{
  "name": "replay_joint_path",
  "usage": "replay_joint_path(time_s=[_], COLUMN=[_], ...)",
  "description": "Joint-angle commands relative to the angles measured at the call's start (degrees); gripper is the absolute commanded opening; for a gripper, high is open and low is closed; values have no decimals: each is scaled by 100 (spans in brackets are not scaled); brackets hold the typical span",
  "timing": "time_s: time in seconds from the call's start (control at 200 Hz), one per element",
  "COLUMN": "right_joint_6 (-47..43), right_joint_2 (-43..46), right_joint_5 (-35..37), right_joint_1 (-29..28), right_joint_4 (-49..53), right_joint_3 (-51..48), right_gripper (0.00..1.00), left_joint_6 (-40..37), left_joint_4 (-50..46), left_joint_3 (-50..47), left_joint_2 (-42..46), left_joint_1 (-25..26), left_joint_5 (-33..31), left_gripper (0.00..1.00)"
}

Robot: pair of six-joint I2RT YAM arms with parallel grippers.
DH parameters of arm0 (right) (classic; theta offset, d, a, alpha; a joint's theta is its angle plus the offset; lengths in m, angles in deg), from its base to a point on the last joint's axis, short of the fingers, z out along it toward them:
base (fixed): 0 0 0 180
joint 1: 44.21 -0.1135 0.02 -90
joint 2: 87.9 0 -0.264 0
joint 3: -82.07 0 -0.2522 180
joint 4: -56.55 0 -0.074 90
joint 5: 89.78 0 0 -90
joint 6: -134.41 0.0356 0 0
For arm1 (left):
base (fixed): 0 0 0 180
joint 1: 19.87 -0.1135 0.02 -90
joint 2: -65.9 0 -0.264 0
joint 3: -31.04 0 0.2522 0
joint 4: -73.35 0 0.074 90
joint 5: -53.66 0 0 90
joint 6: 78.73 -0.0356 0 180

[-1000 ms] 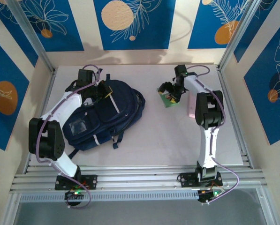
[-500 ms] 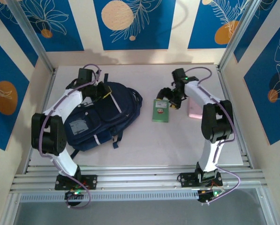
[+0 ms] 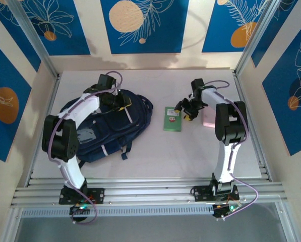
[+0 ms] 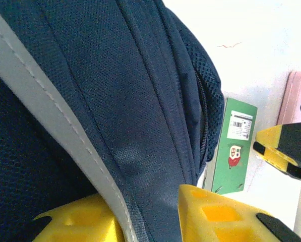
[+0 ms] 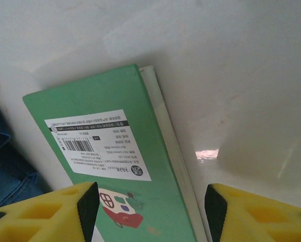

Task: Pack the student bag

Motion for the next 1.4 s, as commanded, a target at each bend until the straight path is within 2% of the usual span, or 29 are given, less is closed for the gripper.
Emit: replay_joint_path(time_s=[0.0,0.195,0.67,0.975,1.18,1.395], right_joint_6=[-142,-162,463,489,512,325], right_joint_2=[-84,-185,-261,47,198,196], right_joint_5=[-217,-294,-1797,-1969,-2189,-2225], right_joint_1=[-69,-104,-614,-651,-717,-842], right_joint_4=[25,-55,-1070,-1191,-1363,-1442], right_joint_3=[-44,-148,-307,-312,-465,-573], right_gripper=[59,59,55,49,38,17], left_joint_6=[-224,-290,-221,-244,-246,-292], left_joint_4=[-181,-216,-191,-216,-242,-278], left_joint_3=[195,253,292,327,372,383], left_joint_2=[-96,-213,-585,-614,-640,-631], left_joint_1=[156,319,472,519,521,516], left_joint_5=[23,58,352,384,400,358], left_gripper=[31,31,29,28,28,28])
